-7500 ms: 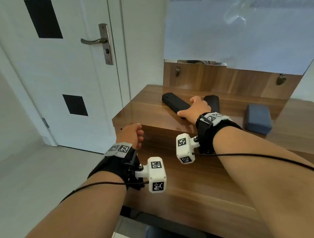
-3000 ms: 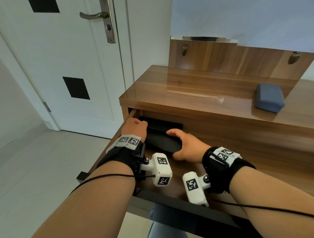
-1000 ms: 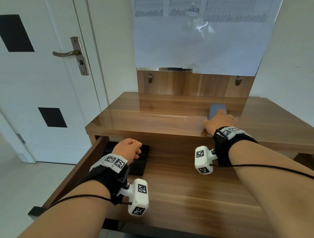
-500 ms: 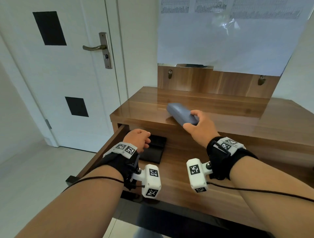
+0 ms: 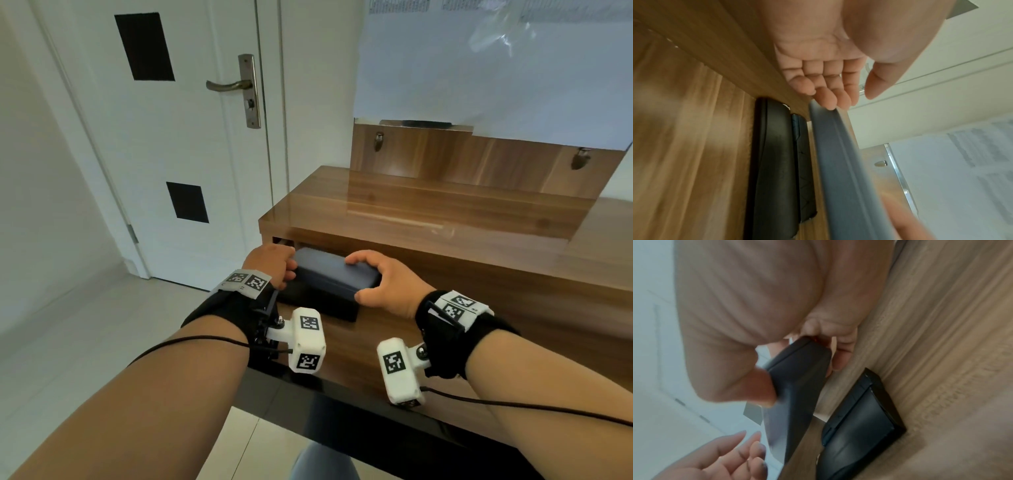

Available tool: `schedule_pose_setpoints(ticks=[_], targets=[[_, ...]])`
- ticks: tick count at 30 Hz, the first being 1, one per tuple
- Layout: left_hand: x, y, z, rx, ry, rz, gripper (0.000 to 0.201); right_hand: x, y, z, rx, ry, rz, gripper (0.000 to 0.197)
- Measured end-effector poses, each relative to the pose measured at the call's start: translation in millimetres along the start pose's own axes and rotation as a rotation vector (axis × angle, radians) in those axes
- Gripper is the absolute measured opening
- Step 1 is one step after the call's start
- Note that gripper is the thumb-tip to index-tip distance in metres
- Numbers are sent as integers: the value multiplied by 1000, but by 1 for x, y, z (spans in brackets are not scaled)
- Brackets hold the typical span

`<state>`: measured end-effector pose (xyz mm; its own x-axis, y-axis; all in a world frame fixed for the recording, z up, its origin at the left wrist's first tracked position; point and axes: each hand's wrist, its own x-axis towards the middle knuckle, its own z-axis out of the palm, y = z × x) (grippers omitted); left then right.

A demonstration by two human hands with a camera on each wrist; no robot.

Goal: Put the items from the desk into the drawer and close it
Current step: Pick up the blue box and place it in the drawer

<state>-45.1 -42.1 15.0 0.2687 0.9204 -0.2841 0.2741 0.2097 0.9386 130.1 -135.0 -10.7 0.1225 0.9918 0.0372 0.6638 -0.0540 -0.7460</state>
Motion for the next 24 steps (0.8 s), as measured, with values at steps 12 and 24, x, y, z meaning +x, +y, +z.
schedule_pose_setpoints(ticks=[12, 24], targets=[[9, -19, 4, -54, 15, -95, 30, 11, 8, 24, -68, -241, 41, 57], [10, -26, 1, -197, 36, -57, 24, 6, 18, 27, -89, -292, 56, 68]])
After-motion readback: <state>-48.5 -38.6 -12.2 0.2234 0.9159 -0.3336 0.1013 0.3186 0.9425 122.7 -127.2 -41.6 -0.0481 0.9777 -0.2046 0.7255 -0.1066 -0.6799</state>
